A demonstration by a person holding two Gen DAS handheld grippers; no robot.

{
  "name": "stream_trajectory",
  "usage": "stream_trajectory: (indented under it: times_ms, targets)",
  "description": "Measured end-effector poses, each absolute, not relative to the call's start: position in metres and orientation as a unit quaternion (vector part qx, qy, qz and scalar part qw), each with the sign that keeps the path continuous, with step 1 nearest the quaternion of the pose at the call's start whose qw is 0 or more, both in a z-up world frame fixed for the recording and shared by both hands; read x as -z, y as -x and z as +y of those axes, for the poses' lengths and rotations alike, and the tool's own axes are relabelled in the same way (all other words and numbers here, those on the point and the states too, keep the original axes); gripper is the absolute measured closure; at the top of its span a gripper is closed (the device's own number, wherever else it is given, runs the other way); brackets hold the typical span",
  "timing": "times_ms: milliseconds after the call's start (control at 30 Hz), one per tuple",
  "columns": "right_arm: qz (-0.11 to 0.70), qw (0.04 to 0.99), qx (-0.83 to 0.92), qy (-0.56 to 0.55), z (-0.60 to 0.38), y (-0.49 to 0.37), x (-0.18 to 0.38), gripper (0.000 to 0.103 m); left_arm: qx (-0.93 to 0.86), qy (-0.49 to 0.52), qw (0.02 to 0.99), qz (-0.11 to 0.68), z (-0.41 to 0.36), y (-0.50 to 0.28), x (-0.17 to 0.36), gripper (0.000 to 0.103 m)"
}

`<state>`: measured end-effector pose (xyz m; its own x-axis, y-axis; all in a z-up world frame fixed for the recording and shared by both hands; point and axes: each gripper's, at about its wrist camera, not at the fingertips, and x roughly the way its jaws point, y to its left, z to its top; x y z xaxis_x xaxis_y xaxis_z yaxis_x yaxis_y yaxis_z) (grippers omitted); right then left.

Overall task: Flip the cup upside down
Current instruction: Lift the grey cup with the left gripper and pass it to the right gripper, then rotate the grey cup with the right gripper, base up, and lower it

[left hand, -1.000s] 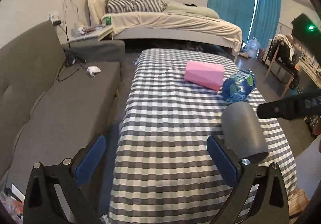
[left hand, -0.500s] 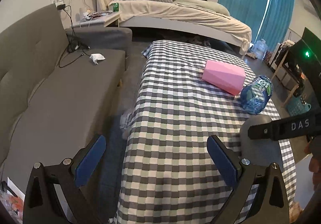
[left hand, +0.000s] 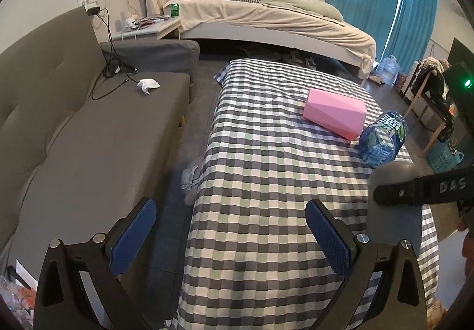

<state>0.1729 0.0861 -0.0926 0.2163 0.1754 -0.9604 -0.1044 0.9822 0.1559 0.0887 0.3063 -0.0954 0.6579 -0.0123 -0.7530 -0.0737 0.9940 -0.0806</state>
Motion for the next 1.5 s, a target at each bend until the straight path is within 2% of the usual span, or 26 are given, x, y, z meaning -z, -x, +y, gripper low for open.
stream_trajectory:
  times_ms: [200, 367, 1100, 1133, 1200, 1233, 1500]
  targets:
    - [0.533, 0.841, -0.093, 0.024, 0.089, -0.156, 0.062, 0.030, -0.020, 0.045, 0.911, 0.410, 0.298, -0.082, 0.091, 0.000]
    - [0.470, 0.873, -0.095, 0.090, 0.100, -0.139, 0.065, 0.030, -0.026, 0.038, 0.911, 0.410, 0.294, -0.073, 0.089, 0.000]
    - [0.451, 0.879, -0.119, 0.098, 0.107, -0.135, 0.080, 0.030, -0.033, 0.031, 0.907, 0.419, 0.289, -0.065, 0.096, 0.000]
    - [0.451, 0.880, -0.117, 0.093, 0.107, -0.135, 0.079, 0.028, -0.036, 0.030, 0.907, 0.419, 0.290, -0.065, 0.097, 0.000]
    - [0.436, 0.889, -0.110, 0.088, 0.106, -0.129, 0.075, 0.016, -0.039, 0.029, 0.908, 0.417, 0.293, -0.066, 0.099, 0.000]
    - [0.425, 0.894, -0.109, 0.087, 0.106, -0.125, 0.073, 0.014, -0.039, 0.029, 0.908, 0.416, 0.293, -0.066, 0.099, 0.000]
    - [0.418, 0.899, -0.104, 0.078, 0.101, -0.119, 0.080, 0.014, -0.032, 0.037, 0.903, 0.426, 0.296, -0.069, 0.111, 0.000]
